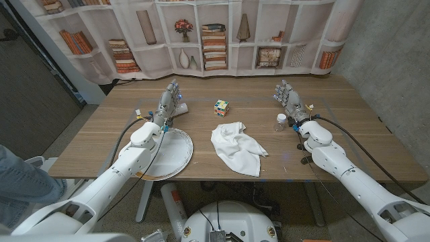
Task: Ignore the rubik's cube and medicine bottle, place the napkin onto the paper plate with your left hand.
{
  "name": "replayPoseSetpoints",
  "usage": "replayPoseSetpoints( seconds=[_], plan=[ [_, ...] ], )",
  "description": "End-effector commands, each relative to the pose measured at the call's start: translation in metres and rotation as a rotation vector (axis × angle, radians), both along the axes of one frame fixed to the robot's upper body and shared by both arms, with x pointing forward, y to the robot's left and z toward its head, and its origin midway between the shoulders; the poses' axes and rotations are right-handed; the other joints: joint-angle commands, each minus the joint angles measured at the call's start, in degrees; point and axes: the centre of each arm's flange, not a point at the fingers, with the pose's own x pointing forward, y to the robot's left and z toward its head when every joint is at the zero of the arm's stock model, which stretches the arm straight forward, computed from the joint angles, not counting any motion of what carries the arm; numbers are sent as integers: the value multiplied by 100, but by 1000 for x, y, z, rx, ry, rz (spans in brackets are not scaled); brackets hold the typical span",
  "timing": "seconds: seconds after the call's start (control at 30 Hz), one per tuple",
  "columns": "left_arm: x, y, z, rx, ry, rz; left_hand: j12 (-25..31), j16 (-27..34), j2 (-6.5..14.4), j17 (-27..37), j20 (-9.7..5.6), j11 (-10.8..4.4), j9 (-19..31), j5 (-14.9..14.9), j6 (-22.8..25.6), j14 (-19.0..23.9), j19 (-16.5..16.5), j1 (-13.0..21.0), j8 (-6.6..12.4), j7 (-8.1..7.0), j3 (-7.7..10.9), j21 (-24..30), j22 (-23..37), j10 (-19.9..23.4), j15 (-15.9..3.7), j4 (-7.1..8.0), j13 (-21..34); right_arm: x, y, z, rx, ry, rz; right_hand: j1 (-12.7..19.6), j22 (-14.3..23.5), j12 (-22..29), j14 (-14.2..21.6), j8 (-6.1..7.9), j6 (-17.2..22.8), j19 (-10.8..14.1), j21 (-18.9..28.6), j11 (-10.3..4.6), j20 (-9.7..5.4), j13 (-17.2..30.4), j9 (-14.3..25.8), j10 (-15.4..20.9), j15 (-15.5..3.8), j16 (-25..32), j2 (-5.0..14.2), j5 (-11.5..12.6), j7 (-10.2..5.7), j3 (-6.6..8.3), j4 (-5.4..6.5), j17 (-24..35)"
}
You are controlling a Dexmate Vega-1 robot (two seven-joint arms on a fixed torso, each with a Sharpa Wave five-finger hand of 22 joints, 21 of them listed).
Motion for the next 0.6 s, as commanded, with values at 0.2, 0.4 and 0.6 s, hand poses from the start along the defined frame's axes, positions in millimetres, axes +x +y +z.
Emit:
replayPoseSetpoints(
  seconds=[0.2,0.4,0.6],
  plan=[
    [-3,-2,-1,3,-3,-15,50,26,27,21,-191,-4,10,48,-478,-1066,-1203,102,39,-5,41,45,10,-617,6,-21,14,-6,-1,-7,12,-3,-3,59,17,18,23,32,41,26,3,-14,-114,32,30,65,54,33,10,27,15,27,-4,13],
    [-9,-4,4,30,-31,-10,69,46,42,20,-158,-20,11,55,-443,-1006,-1177,129,49,1,42,58,10,-562,2,-35,14,-9,0,-4,0,-34,-5,67,18,19,47,37,63,49,-18,-34,-109,32,29,89,48,30,13,23,-23,22,-17,13],
    [-13,-3,8,47,-45,1,82,51,58,20,-109,-18,11,60,-419,-974,-1162,157,55,2,44,64,10,-519,2,-48,15,-15,0,1,0,-63,-11,78,18,23,81,41,83,67,-38,-34,-109,32,28,122,25,32,11,21,-42,18,-32,12]
  ],
)
